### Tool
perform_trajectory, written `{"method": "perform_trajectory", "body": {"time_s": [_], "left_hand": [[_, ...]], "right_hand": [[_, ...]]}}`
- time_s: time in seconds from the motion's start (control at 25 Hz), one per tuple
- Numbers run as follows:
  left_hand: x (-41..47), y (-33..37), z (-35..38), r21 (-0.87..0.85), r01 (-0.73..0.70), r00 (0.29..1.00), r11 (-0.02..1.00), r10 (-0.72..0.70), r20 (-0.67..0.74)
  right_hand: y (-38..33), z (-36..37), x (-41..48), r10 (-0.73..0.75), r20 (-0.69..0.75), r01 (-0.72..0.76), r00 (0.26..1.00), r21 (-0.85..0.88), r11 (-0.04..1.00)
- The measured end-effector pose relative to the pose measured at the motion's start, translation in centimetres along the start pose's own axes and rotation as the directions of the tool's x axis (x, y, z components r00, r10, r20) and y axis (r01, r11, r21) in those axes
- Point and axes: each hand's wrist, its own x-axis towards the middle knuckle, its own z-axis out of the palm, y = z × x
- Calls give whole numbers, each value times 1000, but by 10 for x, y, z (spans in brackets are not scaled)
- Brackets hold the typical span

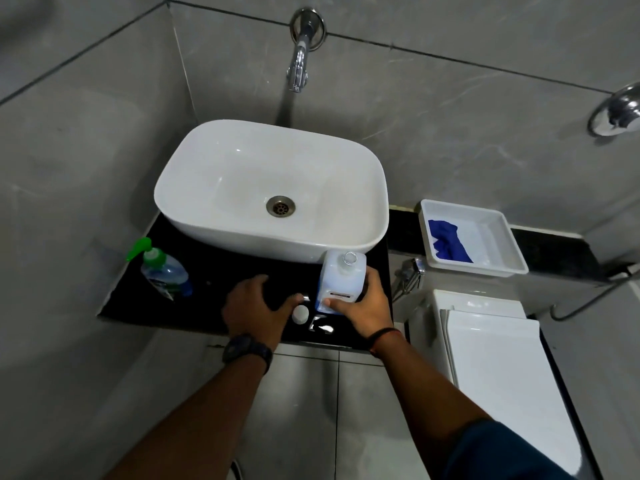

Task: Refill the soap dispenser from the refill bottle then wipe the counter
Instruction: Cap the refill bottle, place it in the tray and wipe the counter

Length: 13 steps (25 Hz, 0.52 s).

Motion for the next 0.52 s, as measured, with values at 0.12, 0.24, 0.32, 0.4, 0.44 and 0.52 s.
{"method": "perform_trajectory", "body": {"time_s": [0.12,0.24,0.32,0.4,0.44,0.52], "left_hand": [[1,7,19,89,-200,900,976,147,409],[2,2,31,245,-379,841,892,221,494],[2,-5,36,267,-468,816,842,296,496],[3,-10,37,216,-468,818,857,327,473],[4,-9,36,155,-428,837,891,326,439],[9,2,30,-26,-249,918,968,244,314]], "right_hand": [[6,-5,9,-2,72,0,997,19,1000],[8,-9,13,-7,102,6,995,4,1000],[9,-10,14,-12,100,14,995,-16,1000],[9,-11,14,-21,83,26,996,-56,998],[7,-12,14,-26,73,31,997,-75,997],[4,-14,13,-32,67,39,997,-110,993]]}}
